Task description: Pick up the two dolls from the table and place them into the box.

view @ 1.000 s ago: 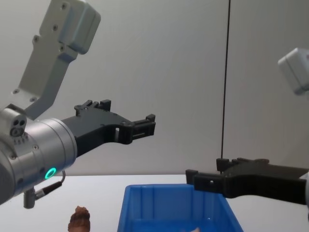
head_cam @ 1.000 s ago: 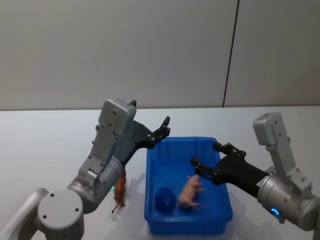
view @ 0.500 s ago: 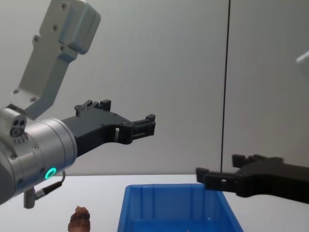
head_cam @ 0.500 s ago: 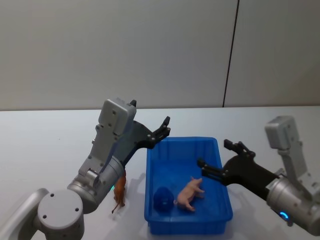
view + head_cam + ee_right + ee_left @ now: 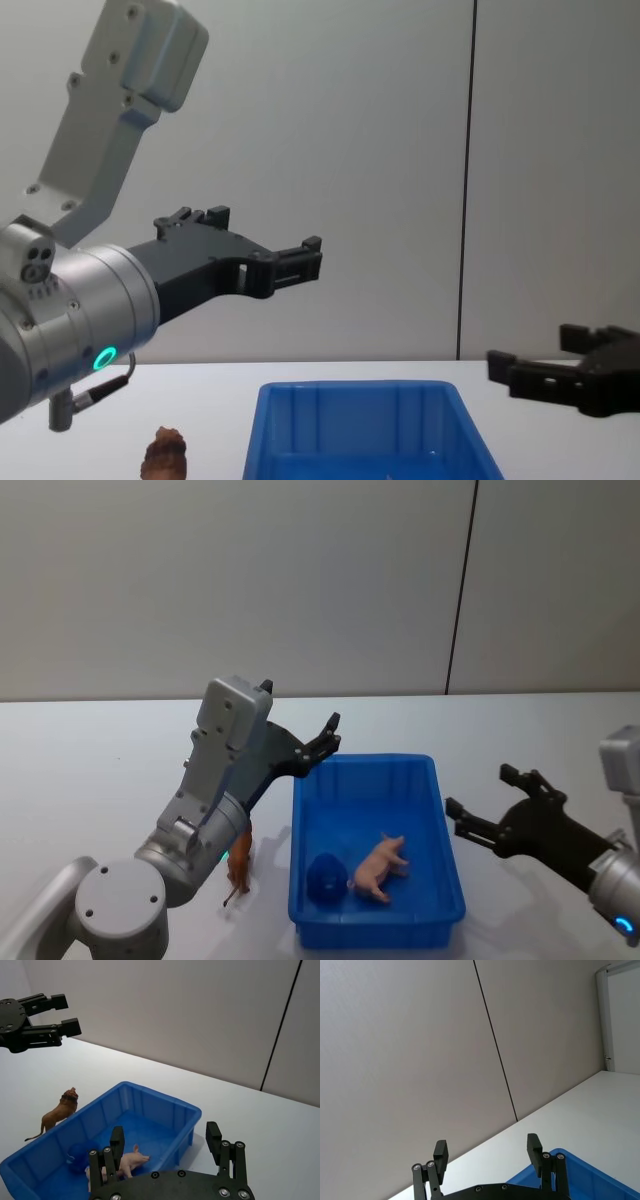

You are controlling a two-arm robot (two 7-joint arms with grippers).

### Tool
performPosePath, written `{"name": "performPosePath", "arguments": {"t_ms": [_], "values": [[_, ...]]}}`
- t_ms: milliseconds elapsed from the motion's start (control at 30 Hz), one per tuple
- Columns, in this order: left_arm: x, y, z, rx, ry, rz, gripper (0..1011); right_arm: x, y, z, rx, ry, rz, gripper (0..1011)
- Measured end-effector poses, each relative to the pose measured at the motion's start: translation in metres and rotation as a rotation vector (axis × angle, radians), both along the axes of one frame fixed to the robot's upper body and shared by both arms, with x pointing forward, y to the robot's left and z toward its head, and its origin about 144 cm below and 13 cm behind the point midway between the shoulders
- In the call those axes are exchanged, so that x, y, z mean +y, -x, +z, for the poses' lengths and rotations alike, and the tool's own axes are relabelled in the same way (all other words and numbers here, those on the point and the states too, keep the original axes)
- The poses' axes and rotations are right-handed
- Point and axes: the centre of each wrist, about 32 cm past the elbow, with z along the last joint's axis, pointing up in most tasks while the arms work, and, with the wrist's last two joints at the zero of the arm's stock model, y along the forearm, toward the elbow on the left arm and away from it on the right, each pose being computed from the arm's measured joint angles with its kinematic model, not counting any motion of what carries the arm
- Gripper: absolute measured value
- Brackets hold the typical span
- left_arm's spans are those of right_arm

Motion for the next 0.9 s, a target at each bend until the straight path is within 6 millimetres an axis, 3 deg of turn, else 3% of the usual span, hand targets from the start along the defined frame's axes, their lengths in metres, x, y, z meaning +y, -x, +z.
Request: {"name": "performPosePath", "arguments": {"t_ms": [333, 900], "values": [[0.001, 0.006, -0.002, 0.021, 0.004, 0.031, 1001, -0.013, 0.004, -0.002, -0.005, -0.001, -0.017, 1001], [0.01, 0.034, -0.017, 0.149, 0.047, 0.161, 1001, -0.02, 0.007, -0.002, -0.008, -0.002, -0.027, 1001]]}}
